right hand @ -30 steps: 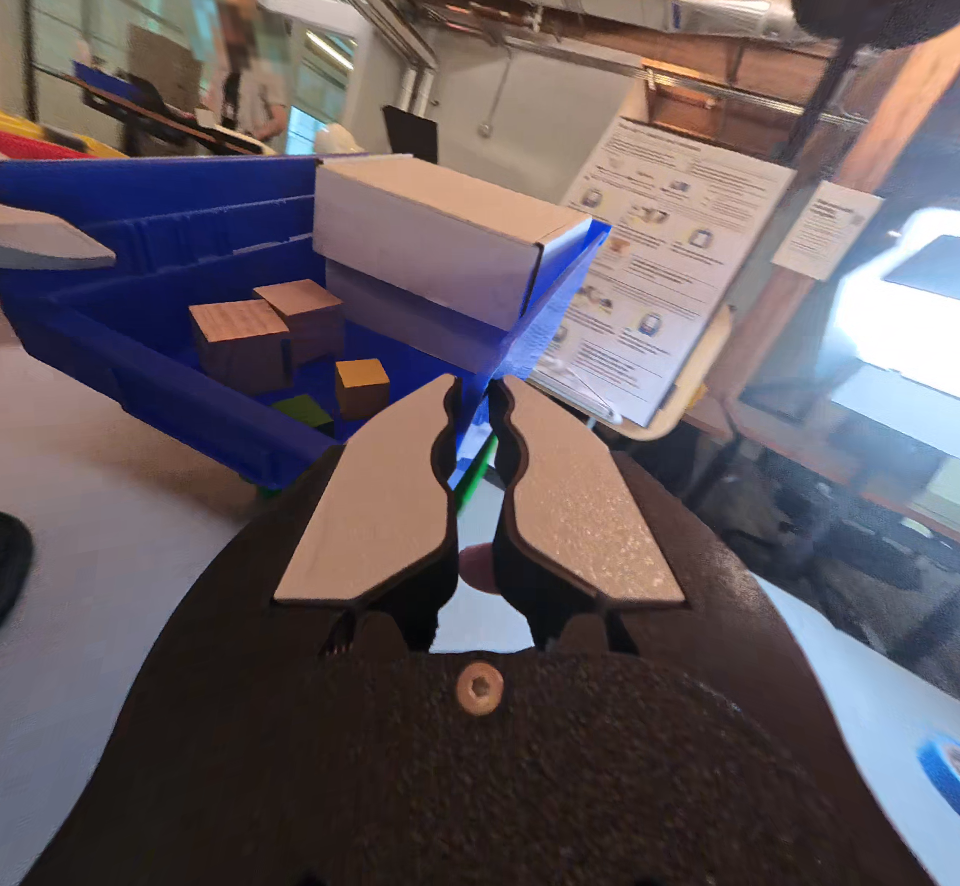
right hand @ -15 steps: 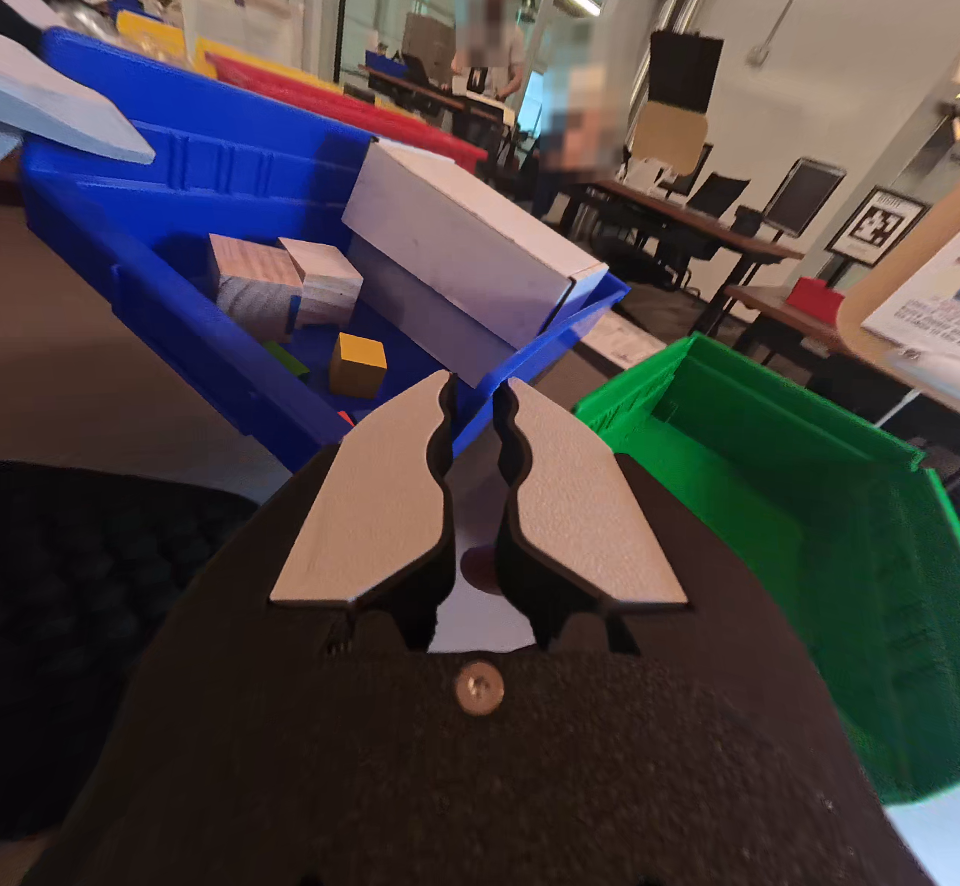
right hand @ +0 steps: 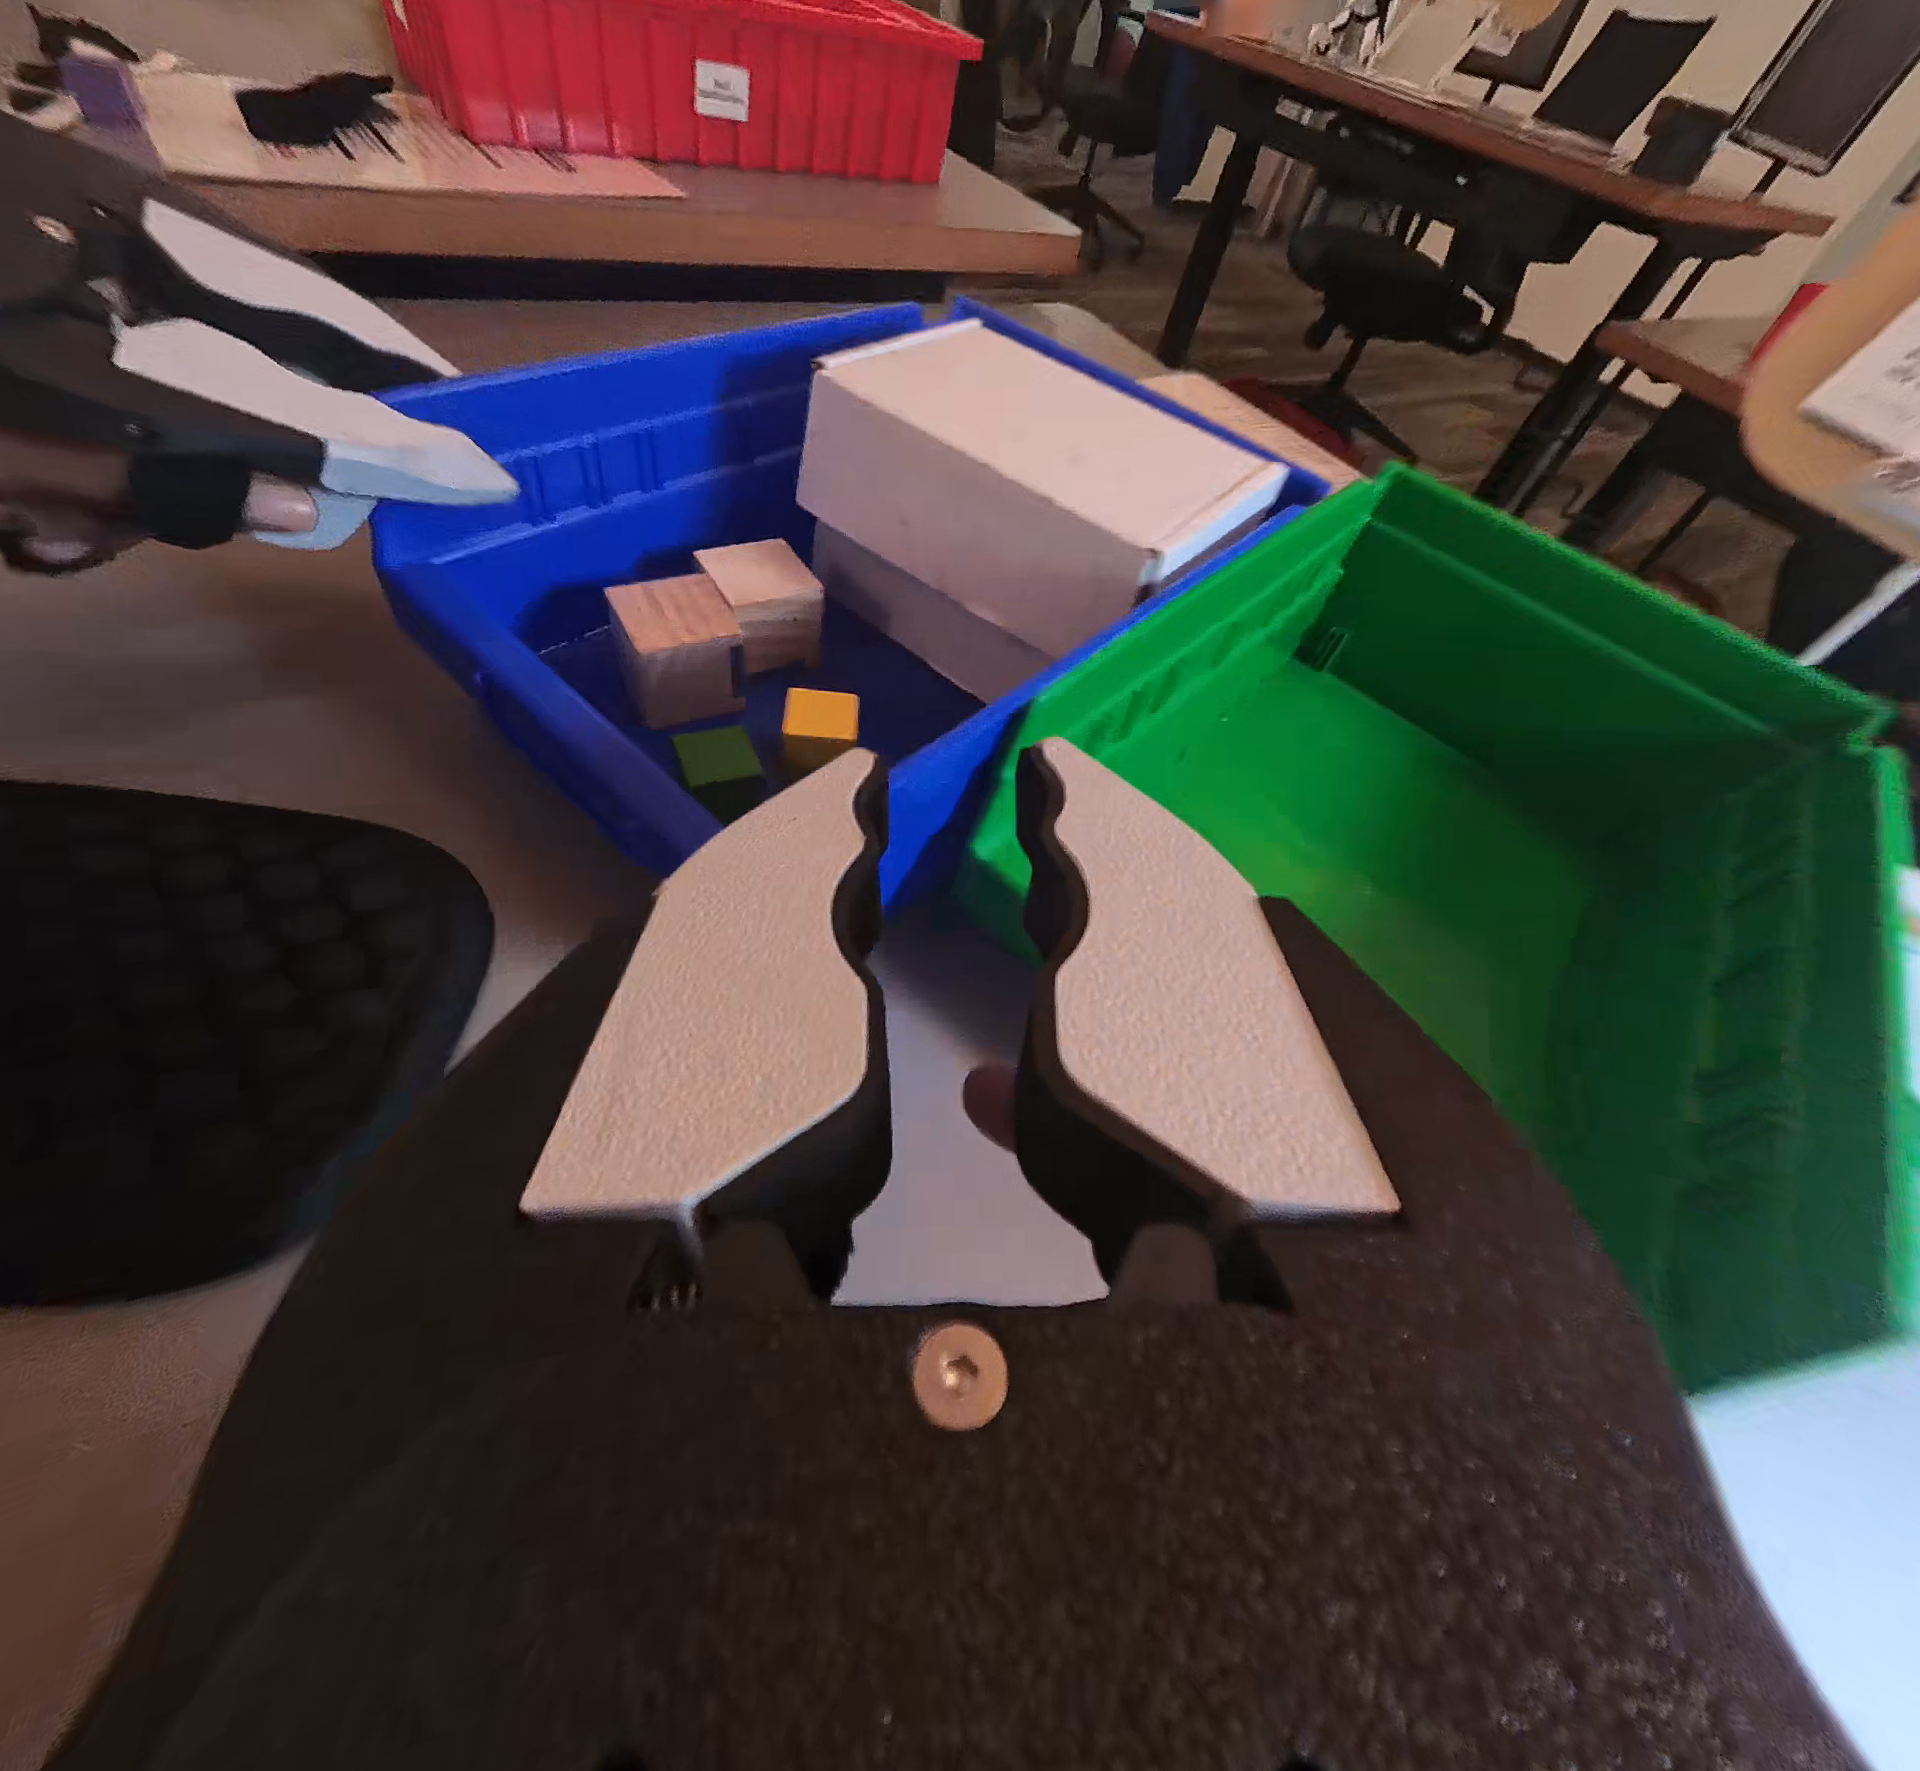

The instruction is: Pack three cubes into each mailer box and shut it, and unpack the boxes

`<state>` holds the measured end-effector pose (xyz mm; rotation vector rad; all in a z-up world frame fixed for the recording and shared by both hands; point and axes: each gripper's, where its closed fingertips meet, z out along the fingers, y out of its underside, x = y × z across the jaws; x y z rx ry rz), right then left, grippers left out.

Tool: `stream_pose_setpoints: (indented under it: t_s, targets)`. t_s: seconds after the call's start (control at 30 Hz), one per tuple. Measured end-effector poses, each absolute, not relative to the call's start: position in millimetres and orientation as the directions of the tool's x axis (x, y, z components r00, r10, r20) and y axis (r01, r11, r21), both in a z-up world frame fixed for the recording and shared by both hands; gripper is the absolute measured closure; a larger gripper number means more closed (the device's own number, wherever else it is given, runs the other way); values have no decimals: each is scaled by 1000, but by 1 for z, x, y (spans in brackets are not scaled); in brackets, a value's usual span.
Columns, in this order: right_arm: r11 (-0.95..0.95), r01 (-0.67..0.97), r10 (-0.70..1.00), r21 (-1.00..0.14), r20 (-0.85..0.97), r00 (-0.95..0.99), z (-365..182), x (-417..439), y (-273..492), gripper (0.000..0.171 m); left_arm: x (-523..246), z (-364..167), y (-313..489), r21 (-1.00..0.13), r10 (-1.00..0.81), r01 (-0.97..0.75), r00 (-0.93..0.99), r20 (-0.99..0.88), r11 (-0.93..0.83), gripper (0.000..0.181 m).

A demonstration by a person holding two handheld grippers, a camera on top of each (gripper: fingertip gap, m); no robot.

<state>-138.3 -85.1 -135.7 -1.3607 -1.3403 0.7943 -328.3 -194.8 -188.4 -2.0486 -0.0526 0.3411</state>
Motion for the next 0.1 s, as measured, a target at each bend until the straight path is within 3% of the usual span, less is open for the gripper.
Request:
stream_pose_setpoints:
  t_s: [0.1]
  targets:
    - [223, 425, 933, -877, 318, 168, -120, -104, -46, 140, -331, -154, -201, -878, 183, -168, 944, -274, -448, 137]
